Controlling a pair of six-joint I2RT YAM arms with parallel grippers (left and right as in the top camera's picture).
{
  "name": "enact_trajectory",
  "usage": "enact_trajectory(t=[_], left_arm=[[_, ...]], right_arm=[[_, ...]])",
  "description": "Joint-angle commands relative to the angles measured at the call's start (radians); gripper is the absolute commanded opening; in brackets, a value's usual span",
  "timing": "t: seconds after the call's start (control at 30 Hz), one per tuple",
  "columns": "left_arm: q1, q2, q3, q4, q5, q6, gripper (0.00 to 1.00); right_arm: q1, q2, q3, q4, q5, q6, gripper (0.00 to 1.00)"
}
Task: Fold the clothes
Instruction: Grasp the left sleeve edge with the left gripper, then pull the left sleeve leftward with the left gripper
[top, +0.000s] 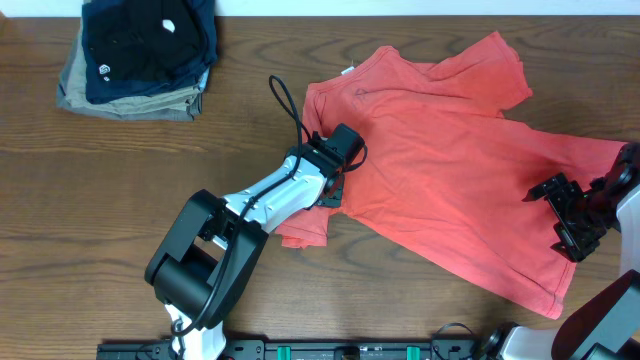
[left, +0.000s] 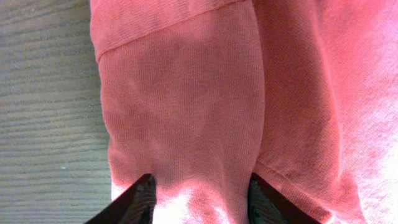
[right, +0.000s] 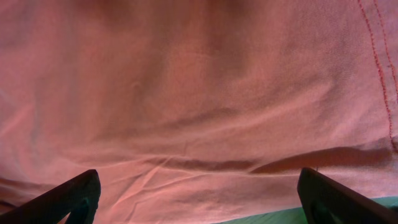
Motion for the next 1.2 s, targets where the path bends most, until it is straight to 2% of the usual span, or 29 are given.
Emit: enact_trajectory(t=[0.0, 0.43, 0.5, 0.57, 0.73, 0.83, 1.17], left_arm=[[0.002, -0.029, 0.0, -0.006, -0.016, -0.006, 0.45], [0.002, -0.054, 0.001, -0.028, -0.016, -0.006, 0.42], [0.002, -0.064, 0.001, -0.032, -0.016, -0.006, 0.38], [0.002, -0.074, 0.001, -0.033, -0.016, -0.006, 0.28], [0.002, -0.079, 0.0, -0.033, -0.016, -0.006, 0.11], [0.002, -0.079, 0.0, -0.033, -0.015, -0.006, 0.06], [0.014, -0.14, 0.001, -0.066, -0.016, -0.006, 0.06]], right_arm=[[0.007, -0.006, 0.003, 0.0, -0.003, -0.008, 0.99], [0.007, -0.006, 0.003, 0.0, -0.003, -0.008, 0.99], [0.007, -0.006, 0.003, 0.0, -0.003, -0.008, 0.99], [0.007, -0.006, 0.003, 0.0, -0.003, -0.008, 0.99], [0.007, -0.006, 0.003, 0.0, -0.003, -0.008, 0.99], [0.007, -0.006, 0.003, 0.0, -0.003, -0.008, 0.99], [0.007, -0.006, 0.003, 0.0, -0.003, -0.008, 0.99]])
